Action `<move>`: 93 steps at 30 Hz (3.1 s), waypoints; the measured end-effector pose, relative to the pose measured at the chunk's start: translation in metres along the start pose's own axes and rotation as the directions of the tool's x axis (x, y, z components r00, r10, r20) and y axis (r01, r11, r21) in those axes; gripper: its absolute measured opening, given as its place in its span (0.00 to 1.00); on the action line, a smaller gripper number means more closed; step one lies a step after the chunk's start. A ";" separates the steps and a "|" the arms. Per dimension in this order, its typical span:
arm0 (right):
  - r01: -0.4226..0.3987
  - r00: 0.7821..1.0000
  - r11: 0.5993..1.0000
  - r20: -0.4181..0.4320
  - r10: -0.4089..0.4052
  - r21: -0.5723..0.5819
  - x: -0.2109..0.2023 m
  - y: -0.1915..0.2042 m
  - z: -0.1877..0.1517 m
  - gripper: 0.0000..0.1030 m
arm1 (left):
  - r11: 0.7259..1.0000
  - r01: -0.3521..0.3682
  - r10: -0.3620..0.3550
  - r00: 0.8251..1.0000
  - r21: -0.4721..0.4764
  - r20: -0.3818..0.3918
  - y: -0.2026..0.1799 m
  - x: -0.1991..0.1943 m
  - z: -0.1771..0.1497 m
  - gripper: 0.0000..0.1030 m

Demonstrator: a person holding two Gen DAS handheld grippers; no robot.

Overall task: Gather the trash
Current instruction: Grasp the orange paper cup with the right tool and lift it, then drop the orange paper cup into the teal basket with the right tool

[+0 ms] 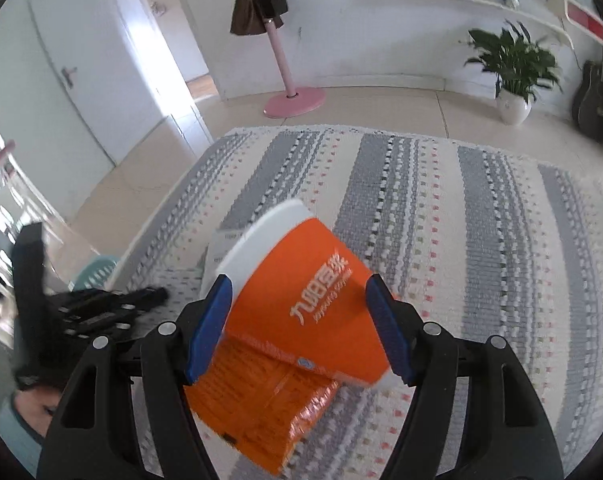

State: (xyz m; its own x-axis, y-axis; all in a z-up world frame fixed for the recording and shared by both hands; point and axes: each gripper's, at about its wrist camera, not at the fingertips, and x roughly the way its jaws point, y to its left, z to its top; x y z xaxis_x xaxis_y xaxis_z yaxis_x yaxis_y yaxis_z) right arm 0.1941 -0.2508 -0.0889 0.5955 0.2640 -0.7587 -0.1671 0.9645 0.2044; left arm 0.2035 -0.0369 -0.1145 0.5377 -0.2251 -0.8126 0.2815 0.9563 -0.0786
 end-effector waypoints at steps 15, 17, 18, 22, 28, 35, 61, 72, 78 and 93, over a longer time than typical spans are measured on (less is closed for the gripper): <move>0.304 0.951 0.925 0.019 -0.308 -0.228 0.038 0.054 -0.002 0.84 | 0.991 0.067 -0.059 0.996 -0.112 0.066 0.023 -0.068 -0.049 0.05; 0.293 0.955 0.934 0.026 -0.294 -0.205 0.037 0.047 -0.001 0.81 | 0.990 0.076 -0.070 0.996 -0.116 0.061 0.024 -0.065 -0.051 0.05; 0.281 0.959 0.940 0.030 -0.280 -0.192 0.034 0.045 -0.001 0.81 | 0.990 0.077 -0.071 0.996 -0.117 0.061 0.024 -0.064 -0.051 0.05; 0.227 0.974 0.965 0.042 -0.223 -0.132 0.018 0.030 0.000 0.72 | 0.988 0.084 -0.075 0.995 -0.133 0.070 0.031 -0.065 -0.051 0.05; 0.089 0.991 0.995 0.097 -0.094 0.049 -0.022 -0.004 -0.005 0.59 | 0.984 0.100 -0.087 0.992 -0.147 0.092 0.036 -0.071 -0.050 0.05; 0.022 0.991 0.980 0.129 -0.047 0.195 -0.058 -0.040 -0.025 0.46 | 0.983 0.115 -0.100 0.989 -0.143 0.110 0.032 -0.073 -0.048 0.05; 0.065 0.971 0.992 0.222 -0.087 0.106 -0.077 -0.006 -0.020 0.41 | 0.966 0.160 -0.106 0.961 -0.203 0.254 0.055 -0.105 -0.042 0.05; -0.151 0.958 0.972 0.217 0.189 -0.179 -0.081 0.191 0.011 0.41 | 0.921 0.071 0.098 0.909 -0.383 0.405 0.162 -0.193 -0.064 0.05; -0.234 0.962 0.942 0.083 0.260 -0.240 -0.030 0.285 0.004 0.42 | 0.840 -0.042 0.227 0.933 -0.542 0.279 0.232 -0.193 -0.090 0.05; -0.305 0.947 0.946 -0.143 0.289 -0.111 0.073 0.326 -0.019 0.61 | 0.742 -0.174 0.270 0.962 -0.647 0.051 0.288 -0.161 -0.104 0.32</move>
State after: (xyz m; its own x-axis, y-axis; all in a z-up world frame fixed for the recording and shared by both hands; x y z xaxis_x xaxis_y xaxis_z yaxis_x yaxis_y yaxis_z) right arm 0.1685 0.0831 -0.0896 0.4034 0.5279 -0.7473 -0.4272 0.8310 0.3564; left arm 0.1152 0.2939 -0.0666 0.6333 0.0322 -0.7733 -0.3988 0.8699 -0.2904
